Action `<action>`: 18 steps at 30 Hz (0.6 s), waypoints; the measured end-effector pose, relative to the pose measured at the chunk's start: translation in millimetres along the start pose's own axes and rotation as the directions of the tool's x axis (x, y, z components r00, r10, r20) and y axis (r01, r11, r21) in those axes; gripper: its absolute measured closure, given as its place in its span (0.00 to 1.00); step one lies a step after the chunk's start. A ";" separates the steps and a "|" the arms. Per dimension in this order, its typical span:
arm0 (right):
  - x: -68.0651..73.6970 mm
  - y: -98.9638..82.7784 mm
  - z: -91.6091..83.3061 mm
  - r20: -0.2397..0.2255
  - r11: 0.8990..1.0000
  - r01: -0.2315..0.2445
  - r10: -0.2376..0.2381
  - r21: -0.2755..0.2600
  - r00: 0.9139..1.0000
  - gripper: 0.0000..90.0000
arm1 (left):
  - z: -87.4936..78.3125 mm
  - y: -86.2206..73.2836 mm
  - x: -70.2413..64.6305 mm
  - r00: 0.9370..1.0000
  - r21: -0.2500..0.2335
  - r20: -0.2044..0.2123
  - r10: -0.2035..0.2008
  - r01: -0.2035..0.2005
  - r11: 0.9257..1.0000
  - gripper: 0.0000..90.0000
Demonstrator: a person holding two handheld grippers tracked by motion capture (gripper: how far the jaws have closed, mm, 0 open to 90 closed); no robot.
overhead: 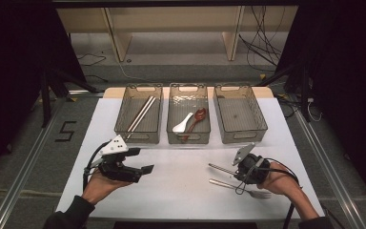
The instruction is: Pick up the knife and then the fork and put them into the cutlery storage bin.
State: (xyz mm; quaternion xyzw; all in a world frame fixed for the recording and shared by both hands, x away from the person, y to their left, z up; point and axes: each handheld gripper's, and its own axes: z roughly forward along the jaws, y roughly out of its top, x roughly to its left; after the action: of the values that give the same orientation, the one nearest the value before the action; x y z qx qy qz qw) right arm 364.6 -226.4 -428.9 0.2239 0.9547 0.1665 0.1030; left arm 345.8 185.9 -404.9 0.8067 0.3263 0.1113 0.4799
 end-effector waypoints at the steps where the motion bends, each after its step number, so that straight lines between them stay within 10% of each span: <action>1: -1.3 -0.2 -1.6 0.001 1.000 -0.008 0.008 -0.008 1.000 0.92 | -0.8 -0.1 0.8 1.000 -0.002 -0.002 -0.002 0.002 1.000 0.20; 18: -26.3 -3.7 -33.1 0.050 0.989 -0.099 0.105 -0.109 0.993 0.92 | -13.2 -3.6 3.5 0.999 -0.048 -0.033 -0.037 0.035 0.998 0.19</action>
State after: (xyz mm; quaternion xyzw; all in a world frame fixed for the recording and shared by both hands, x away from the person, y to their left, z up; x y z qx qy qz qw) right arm 377.3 -250.7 -396.5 0.2713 0.9286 0.2159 0.1325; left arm 340.5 198.5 -401.6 0.7872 0.3462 0.1243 0.4951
